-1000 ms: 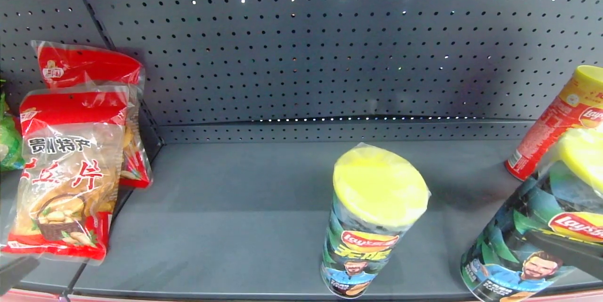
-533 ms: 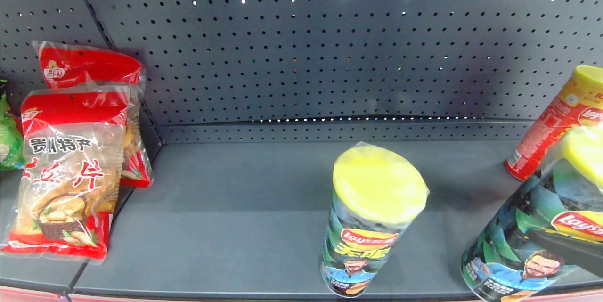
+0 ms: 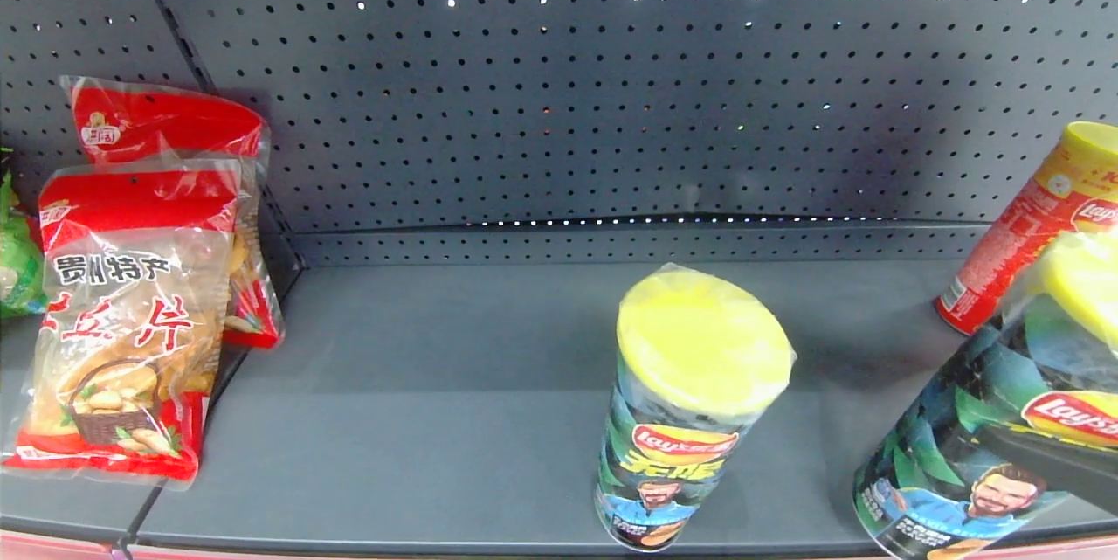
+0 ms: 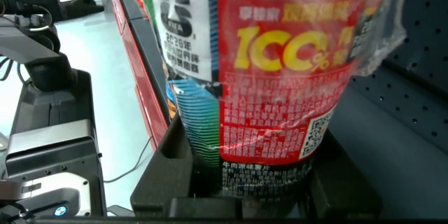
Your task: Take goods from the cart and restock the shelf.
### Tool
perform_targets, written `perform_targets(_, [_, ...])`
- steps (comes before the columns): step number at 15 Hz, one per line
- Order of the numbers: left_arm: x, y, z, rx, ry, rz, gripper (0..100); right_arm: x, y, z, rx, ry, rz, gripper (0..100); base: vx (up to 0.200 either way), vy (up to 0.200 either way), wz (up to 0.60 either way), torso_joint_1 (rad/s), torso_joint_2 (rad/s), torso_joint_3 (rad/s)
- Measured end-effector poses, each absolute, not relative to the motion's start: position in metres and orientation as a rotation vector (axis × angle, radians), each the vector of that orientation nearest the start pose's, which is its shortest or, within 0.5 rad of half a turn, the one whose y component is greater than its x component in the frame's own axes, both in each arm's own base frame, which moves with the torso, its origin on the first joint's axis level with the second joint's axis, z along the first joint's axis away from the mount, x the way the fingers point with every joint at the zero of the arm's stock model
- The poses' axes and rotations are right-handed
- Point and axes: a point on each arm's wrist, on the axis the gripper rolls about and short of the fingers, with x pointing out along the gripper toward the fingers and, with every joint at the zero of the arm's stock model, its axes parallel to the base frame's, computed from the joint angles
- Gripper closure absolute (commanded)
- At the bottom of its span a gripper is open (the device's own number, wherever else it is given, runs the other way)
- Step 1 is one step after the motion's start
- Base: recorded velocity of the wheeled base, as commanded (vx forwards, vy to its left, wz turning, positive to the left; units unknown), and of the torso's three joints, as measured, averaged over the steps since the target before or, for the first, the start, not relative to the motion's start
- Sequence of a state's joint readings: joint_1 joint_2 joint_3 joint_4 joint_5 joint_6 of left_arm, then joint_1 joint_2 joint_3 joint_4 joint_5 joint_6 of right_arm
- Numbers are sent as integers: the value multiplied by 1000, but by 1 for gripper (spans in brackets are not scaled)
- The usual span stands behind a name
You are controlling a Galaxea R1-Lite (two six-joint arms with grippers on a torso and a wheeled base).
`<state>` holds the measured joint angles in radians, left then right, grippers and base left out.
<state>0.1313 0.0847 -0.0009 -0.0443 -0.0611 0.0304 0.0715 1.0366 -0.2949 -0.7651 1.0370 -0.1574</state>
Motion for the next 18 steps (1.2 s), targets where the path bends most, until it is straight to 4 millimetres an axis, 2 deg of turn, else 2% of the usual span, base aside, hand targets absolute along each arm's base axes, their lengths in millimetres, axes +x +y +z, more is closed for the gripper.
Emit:
perform_targets(5, [-16,-3,82,52,45,74,0,116,28,198,-139,-102,1105,100,0,0,0,0,0,0])
perform_targets(7, [-16,-3,76,46,100,60,0,116,28,199,-140,-105,1104,100,0,0,0,0,0,0])
perform_targets(12, [-17,-1,77,36,83,-106,0,114,27,198,-131,-100,1104,100,0,0,0,0,0,0])
perform_targets(18, [-22,-1,75,17,12,-65,0,115,27,201,-107,-91,1096,100,0,0,0,0,0,0])
